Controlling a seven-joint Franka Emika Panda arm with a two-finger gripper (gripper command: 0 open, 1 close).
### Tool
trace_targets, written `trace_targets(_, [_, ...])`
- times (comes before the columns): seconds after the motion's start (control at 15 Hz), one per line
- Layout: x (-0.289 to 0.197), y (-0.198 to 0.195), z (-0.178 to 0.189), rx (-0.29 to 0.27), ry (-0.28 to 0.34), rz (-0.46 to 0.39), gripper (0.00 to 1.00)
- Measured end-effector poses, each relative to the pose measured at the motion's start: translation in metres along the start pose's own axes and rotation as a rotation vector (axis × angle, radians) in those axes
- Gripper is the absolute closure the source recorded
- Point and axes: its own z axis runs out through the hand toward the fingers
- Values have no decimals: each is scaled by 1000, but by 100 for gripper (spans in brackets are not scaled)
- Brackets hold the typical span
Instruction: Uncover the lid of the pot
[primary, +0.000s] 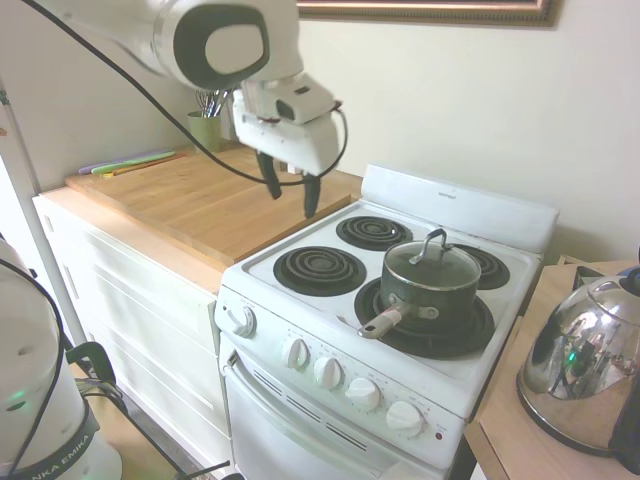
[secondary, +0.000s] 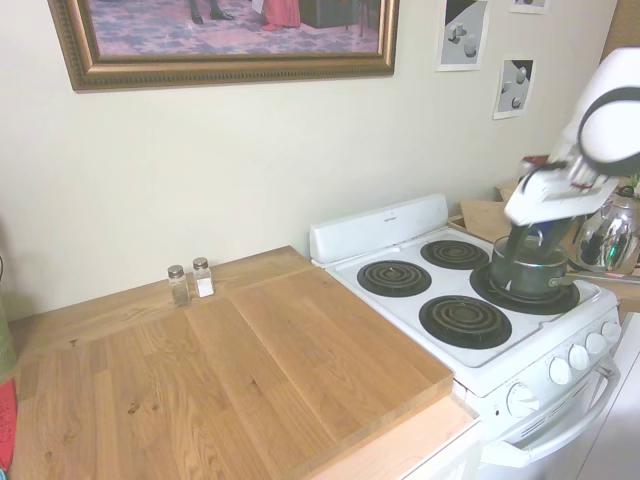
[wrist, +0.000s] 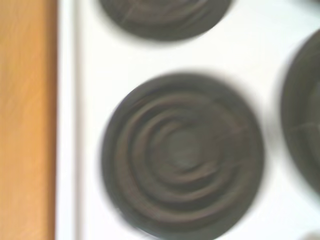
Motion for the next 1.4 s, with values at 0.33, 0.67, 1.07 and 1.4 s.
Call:
trace_targets(0.33, [87,50,-33,61,-16,50,0])
trace_targets(0.67, [150,67,-5,29,-68,145,0])
trace_targets(1.07, [216,37,61,-42,-61,258,100])
trace_targets(1.4, [215,17,82,-117,-49,299,100])
